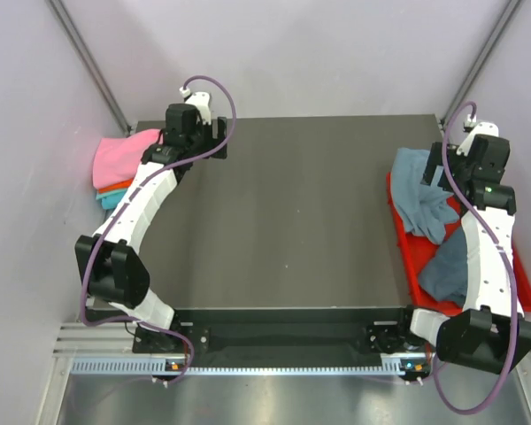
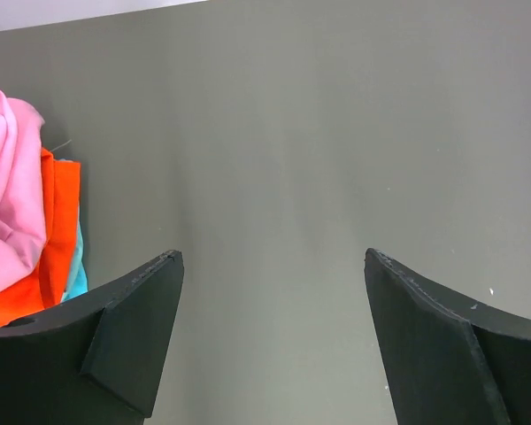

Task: Fold and stack the t-shirts
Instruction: Grab the tshirt from the pile

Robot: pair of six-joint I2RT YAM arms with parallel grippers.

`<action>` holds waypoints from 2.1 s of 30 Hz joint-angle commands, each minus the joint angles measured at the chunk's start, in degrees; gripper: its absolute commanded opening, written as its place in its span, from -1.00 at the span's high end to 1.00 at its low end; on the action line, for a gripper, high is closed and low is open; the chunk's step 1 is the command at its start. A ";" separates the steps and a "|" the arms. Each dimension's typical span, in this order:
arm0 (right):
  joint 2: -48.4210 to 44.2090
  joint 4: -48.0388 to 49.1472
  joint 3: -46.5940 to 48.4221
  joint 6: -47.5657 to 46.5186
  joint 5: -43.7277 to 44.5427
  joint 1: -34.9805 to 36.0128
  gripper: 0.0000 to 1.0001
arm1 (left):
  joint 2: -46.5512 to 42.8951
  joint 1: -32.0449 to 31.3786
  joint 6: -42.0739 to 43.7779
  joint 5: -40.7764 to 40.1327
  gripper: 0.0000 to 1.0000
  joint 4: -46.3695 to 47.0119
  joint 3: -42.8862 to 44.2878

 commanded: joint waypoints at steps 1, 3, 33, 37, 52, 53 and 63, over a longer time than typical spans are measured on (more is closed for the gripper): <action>0.18 2.19 2.88 0.19 0.17 -0.46 -1.00 | -2.76 0.24 0.43 0.72 -0.75 1.69 -0.70; 0.97 2.37 5.95 -3.84 0.87 -0.37 -1.00 | -2.24 0.24 0.95 0.81 -0.75 1.42 -0.09; 27.71 -6.16 9.30 -6.76 -38.31 -8.28 -0.99 | -6.54 0.42 4.12 -0.86 -0.73 -0.07 -5.80; 21.64 -3.61 6.32 -5.88 -41.48 -8.19 -0.99 | -5.75 0.33 4.03 -0.24 -0.72 0.28 -5.36; 27.25 0.43 3.58 -5.70 -34.20 -7.14 -0.99 | -3.46 0.33 2.80 0.99 -0.71 1.07 -3.86; 27.95 1.22 3.67 -5.70 -33.76 -7.14 -0.99 | -3.20 0.33 2.80 0.99 -0.72 1.07 -3.95; 21.14 -0.53 14.29 -11.31 -25.95 -0.38 1.00 | -2.15 0.33 2.71 0.99 -0.71 1.07 -4.74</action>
